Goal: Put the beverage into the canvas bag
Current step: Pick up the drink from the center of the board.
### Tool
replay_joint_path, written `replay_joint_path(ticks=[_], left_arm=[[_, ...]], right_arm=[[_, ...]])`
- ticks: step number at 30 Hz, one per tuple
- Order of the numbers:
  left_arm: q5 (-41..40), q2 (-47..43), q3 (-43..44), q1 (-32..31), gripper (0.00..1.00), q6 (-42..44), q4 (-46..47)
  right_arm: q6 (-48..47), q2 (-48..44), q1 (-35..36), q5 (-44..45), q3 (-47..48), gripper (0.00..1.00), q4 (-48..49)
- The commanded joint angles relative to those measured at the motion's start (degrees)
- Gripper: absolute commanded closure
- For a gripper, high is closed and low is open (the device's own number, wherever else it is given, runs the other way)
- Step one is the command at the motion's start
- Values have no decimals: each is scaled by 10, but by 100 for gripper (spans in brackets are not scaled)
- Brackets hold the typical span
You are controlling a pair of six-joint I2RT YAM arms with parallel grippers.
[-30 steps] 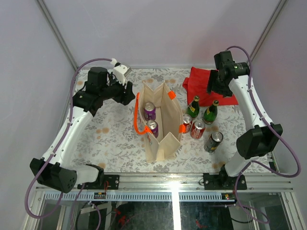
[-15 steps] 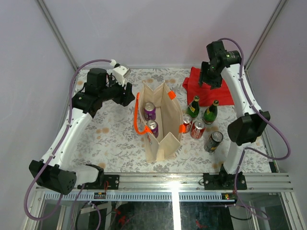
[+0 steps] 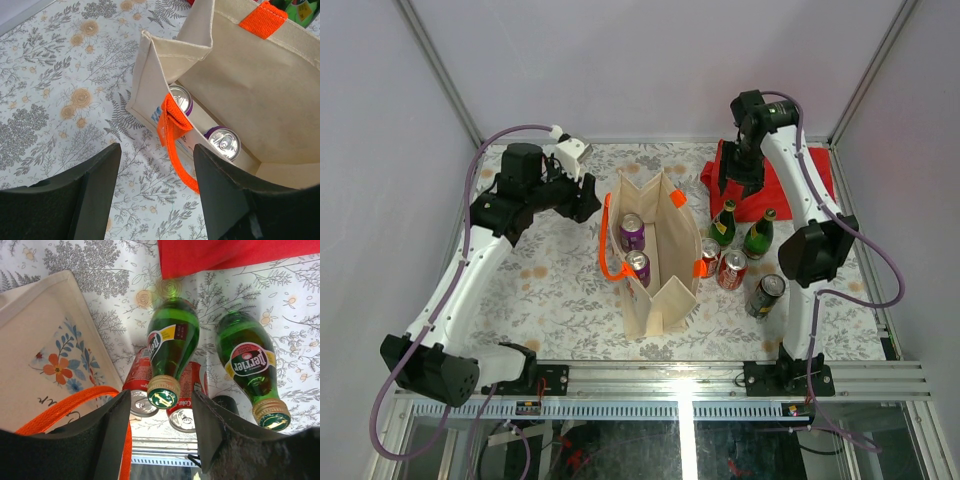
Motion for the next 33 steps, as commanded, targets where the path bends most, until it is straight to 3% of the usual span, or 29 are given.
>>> replay_joint_path(ticks=[1, 7, 26, 33], left_arm=[[13, -15, -10, -1, 40, 10, 9], [16, -21, -18, -1, 40, 9, 9], [12, -30, -32, -1, 40, 11, 18], [9, -35, -36, 0, 40, 14, 18]], right_arm=[[-14, 4, 12, -38, 18, 42, -41], [-14, -2, 21, -24, -21, 43, -41], [-23, 34, 29, 25, -13, 47, -40], [-23, 37, 31, 25, -9, 53, -40]])
